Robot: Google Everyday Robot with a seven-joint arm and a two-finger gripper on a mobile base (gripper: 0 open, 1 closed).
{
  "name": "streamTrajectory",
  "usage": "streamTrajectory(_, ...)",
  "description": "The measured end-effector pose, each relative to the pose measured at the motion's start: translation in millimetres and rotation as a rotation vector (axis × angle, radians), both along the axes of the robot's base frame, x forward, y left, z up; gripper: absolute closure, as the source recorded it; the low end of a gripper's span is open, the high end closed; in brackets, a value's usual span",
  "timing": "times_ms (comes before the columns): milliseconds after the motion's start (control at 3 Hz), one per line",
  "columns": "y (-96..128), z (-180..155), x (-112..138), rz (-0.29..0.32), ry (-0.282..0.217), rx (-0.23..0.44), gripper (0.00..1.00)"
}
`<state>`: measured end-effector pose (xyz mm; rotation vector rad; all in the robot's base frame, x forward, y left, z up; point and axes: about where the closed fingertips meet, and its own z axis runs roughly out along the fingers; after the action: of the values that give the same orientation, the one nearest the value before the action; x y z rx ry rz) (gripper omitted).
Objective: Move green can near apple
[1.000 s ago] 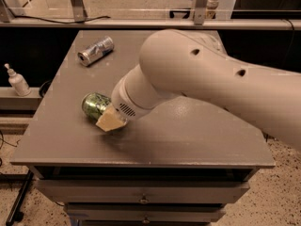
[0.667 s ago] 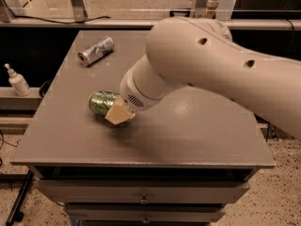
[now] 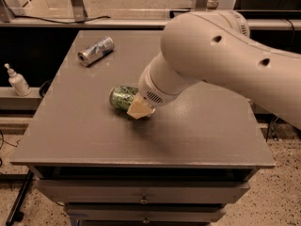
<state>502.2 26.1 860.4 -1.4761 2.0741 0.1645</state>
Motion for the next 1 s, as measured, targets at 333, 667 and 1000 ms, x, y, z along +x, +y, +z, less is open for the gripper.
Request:
streamTrajectory(333, -17, 10, 17, -0.029, -0.049, 0.019, 1.0)
streamTrajectory(667, -54, 29, 43, -0.083, -0.122, 0.057, 1.0)
streamTrajectory(1000, -100, 42, 67, -0.136, -0.165, 0.055, 1.0)
